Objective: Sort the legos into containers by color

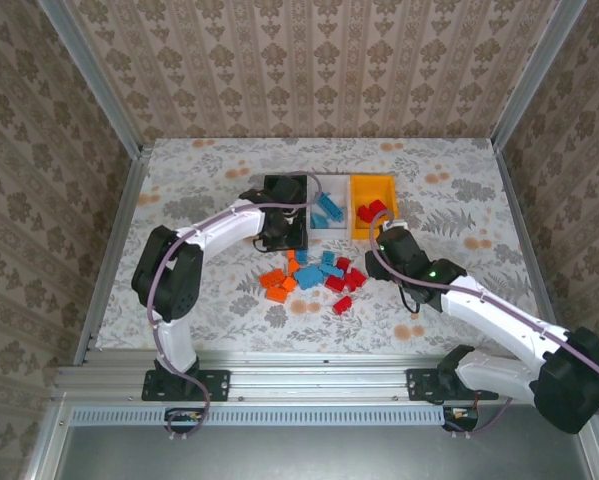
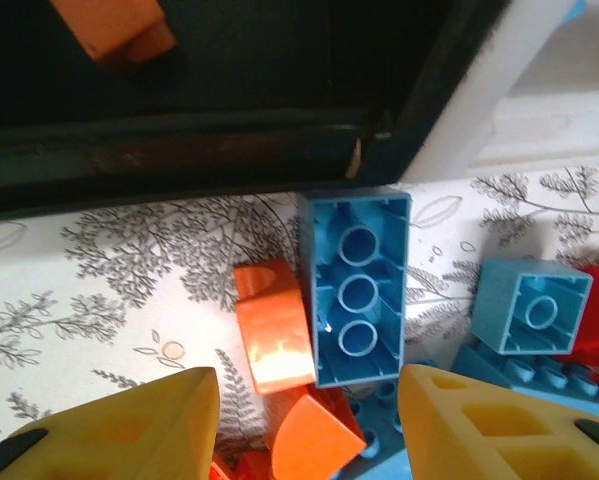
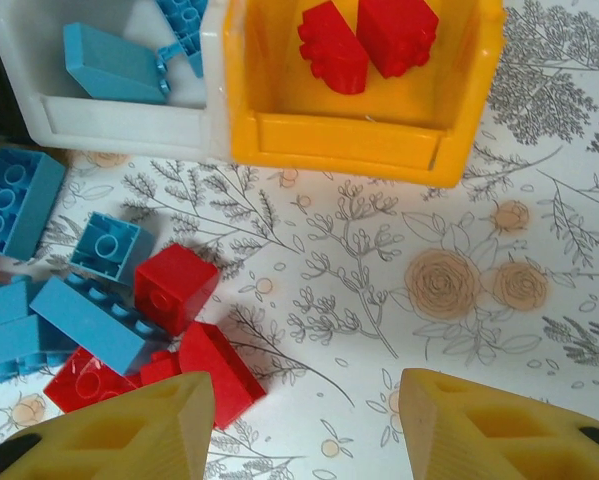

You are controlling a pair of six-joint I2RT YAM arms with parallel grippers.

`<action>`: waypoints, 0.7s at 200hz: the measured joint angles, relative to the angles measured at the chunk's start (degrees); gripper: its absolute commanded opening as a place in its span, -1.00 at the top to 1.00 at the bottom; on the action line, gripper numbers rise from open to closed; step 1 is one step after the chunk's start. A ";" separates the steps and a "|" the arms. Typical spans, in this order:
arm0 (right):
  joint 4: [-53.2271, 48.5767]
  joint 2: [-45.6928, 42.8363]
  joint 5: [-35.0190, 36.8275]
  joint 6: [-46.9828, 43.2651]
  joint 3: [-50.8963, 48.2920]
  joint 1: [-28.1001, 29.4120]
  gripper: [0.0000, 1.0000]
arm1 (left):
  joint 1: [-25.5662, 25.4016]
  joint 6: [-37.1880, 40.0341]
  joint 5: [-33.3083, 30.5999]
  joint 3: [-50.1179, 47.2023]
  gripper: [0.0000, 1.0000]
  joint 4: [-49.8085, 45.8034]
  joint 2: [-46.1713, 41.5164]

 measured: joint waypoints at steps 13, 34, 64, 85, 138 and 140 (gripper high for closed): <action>-0.07 -0.46 -0.02 0.00 -0.42 -0.13 -0.07 | 0.02 0.00 -0.66 0.00 0.01 0.02 0.24; -0.02 -0.48 -0.17 -0.02 -0.44 -0.26 -0.07 | 0.04 0.00 -1.03 0.00 0.04 0.31 1.31; 0.31 -0.48 -1.57 -0.04 -0.66 -0.26 -0.07 | 0.04 0.02 -1.01 0.00 0.08 1.09 3.89; 0.66 0.35 -3.98 -0.07 -0.87 -0.26 -0.07 | 0.04 0.09 -0.85 -0.11 0.16 1.57 4.46; 2.16 3.69 -7.80 0.00 -1.92 -0.26 -0.07 | 0.04 0.85 -0.92 -0.72 0.38 3.28 4.46; 2.21 3.72 -7.80 0.00 -1.92 -0.24 -0.07 | 0.04 0.85 -0.92 -0.79 0.38 3.32 4.46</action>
